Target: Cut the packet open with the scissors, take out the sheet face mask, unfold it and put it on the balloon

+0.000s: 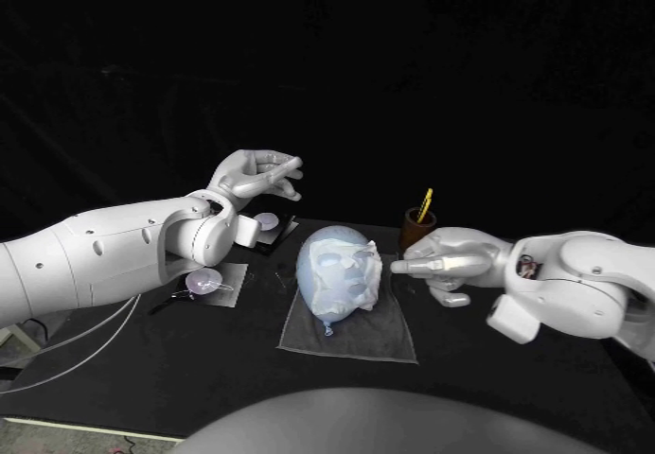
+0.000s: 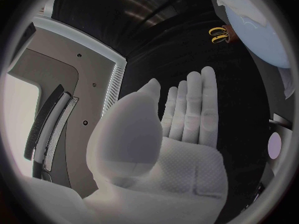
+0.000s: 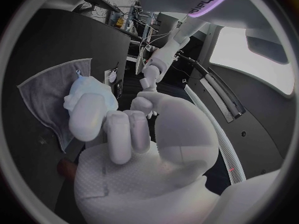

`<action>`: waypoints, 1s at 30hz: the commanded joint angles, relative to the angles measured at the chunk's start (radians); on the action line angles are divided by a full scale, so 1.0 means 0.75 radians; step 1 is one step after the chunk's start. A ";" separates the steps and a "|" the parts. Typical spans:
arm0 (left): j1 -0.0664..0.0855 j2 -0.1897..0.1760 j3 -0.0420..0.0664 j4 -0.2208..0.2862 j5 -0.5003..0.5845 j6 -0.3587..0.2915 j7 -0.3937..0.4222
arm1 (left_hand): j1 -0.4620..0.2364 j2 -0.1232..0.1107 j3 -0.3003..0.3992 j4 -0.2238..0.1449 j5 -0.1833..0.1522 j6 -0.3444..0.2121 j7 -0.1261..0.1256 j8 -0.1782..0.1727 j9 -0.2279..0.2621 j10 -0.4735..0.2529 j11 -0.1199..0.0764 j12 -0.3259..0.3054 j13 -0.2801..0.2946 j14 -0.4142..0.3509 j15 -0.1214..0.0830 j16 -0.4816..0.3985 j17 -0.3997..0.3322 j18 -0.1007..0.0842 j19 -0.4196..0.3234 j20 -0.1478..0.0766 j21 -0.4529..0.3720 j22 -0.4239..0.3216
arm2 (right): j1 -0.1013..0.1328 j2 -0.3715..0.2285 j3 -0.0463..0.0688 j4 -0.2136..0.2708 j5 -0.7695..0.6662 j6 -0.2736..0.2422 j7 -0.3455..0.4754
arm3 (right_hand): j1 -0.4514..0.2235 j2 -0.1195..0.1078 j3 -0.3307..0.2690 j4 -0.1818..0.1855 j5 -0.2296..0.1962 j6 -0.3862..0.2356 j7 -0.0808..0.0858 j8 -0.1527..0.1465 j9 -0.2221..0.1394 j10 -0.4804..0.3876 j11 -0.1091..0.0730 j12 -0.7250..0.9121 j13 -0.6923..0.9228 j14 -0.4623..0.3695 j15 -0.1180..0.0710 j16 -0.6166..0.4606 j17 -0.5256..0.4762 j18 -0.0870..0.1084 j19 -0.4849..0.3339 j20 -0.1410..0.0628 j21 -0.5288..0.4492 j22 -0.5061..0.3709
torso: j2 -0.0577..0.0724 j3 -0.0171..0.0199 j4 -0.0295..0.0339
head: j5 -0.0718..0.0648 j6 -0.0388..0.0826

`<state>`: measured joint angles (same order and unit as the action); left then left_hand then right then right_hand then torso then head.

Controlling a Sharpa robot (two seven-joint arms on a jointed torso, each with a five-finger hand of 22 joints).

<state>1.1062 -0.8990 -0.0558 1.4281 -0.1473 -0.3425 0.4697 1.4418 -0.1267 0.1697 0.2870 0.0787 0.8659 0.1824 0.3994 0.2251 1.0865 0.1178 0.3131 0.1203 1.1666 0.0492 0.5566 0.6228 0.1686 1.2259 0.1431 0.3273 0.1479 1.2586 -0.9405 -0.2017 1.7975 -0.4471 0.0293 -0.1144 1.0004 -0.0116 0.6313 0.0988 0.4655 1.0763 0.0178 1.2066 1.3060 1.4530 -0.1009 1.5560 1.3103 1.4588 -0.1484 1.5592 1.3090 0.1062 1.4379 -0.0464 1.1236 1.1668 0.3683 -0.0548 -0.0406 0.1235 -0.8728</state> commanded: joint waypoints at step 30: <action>0.045 0.099 0.002 -0.062 0.018 0.026 -0.004 | 0.013 0.009 0.000 0.001 0.001 -0.013 0.005 0.008 -0.002 -0.014 0.001 0.006 0.002 -0.037 0.005 0.020 0.010 0.014 -0.018 0.001 0.011 0.007 | -0.234 0.715 0.007 -0.868 0.302 0.306 0.016 | -0.156 0.070 0.164 -0.149 0.127 0.358 -0.111 0.127 0.190 0.157 -0.029 0.020 0.347 0.149 -0.022 0.015 0.349 -0.020 -0.020 -0.004 0.052 0.070 | -0.014 0.0004 0.0237 | 0.000 0.000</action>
<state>1.1383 -0.8259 -0.0555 1.3773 -0.1423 -0.3404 0.4628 1.4448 -0.1238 0.1698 0.2869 0.0788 0.8606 0.1840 0.3992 0.2246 1.0826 0.1218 0.3130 0.1200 1.1431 0.0537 0.5660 0.6291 0.1608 1.2183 0.1429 0.3321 0.1513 1.0844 -0.3931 -0.1936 1.1324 -0.2556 0.1998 -0.1399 0.8812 0.0263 0.7056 0.0328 0.5629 1.2008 -0.0286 1.3038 1.3074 1.4635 -0.1215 1.5672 1.3072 1.4634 -0.1583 1.5643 1.3082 0.0980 1.4264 -0.0496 1.1635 1.2193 0.3623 -0.0538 -0.0220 0.1210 -0.8728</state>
